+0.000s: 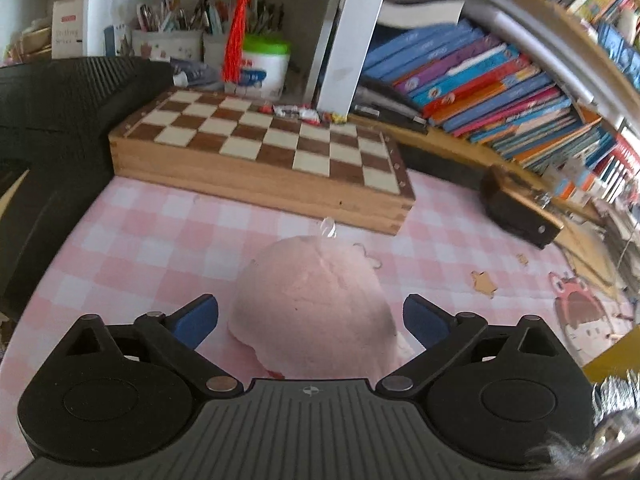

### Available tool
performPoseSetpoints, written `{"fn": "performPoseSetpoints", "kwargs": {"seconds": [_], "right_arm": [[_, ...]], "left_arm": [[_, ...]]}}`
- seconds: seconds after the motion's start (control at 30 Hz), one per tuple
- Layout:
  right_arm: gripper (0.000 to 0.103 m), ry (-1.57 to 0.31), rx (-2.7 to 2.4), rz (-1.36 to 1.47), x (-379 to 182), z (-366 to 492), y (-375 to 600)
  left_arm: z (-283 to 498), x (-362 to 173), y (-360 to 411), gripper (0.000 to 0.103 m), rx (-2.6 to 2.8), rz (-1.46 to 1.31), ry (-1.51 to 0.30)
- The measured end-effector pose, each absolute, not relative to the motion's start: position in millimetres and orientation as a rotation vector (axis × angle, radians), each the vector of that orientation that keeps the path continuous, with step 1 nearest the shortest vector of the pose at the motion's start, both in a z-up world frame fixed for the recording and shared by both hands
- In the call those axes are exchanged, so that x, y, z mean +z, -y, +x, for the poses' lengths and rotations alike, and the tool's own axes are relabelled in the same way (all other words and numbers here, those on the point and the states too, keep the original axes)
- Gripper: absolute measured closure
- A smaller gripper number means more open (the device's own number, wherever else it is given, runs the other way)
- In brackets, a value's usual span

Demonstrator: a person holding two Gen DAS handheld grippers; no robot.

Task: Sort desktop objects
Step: 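Close the left tool on the pink pig while the right tool grasps the white charger, then carry the pig in the left tool and the charger in the right tool over the yellow box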

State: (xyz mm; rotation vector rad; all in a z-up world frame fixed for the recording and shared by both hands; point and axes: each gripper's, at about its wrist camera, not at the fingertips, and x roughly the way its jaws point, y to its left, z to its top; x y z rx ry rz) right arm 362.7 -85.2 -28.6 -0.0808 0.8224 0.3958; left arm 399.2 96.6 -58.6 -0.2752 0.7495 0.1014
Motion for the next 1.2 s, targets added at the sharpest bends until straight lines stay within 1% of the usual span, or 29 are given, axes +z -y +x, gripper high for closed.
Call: {"fn": "performPoseSetpoints", "kwargs": {"seconds": [0.07,0.1,0.17,0.23,0.5,0.57,0.63,0.67,0.8,0.83,0.87,0.93,1.2], "right_arm": [[0.027,-0.824,0.406,-0.092,-30,365,83],[0.027,-0.825,0.414,-0.098,-31,366,81],[0.027,-0.828,0.431,-0.111,-32,368,76],[0.027,-0.827,0.453,-0.12,-32,371,70],[0.028,-0.811,0.514,-0.176,-39,388,33],[0.029,-0.831,0.523,-0.186,-43,395,25],[0.041,-0.855,0.526,-0.189,-48,402,20],[0.044,-0.863,0.526,-0.192,-50,405,19],[0.064,-0.881,0.526,-0.204,-58,414,17],[0.068,-0.887,0.527,-0.207,-60,415,18],[0.07,-0.886,0.526,-0.206,-61,415,19],[0.078,-0.88,0.524,-0.203,-61,416,20],[0.078,-0.828,0.507,-0.173,-48,409,29]], "left_arm": [[403,-65,-94,0.023,0.102,-0.256,-0.764],[403,-67,-94,0.023,0.104,-0.245,-0.766],[400,-66,-97,0.033,0.094,-0.243,-0.743],[396,-62,-102,0.038,0.088,-0.249,-0.727],[352,-40,-142,0.038,0.156,-0.306,-0.645],[336,-37,-151,0.038,0.171,-0.33,-0.634],[323,-35,-158,0.038,0.18,-0.35,-0.631],[317,-35,-159,0.038,0.182,-0.357,-0.631],[297,-35,-162,0.038,0.182,-0.39,-0.634],[292,-35,-162,0.038,0.181,-0.398,-0.636],[288,-35,-162,0.038,0.18,-0.404,-0.637],[282,-34,-160,0.038,0.173,-0.412,-0.638],[275,-24,-154,0.038,0.125,-0.413,-0.625]]}}
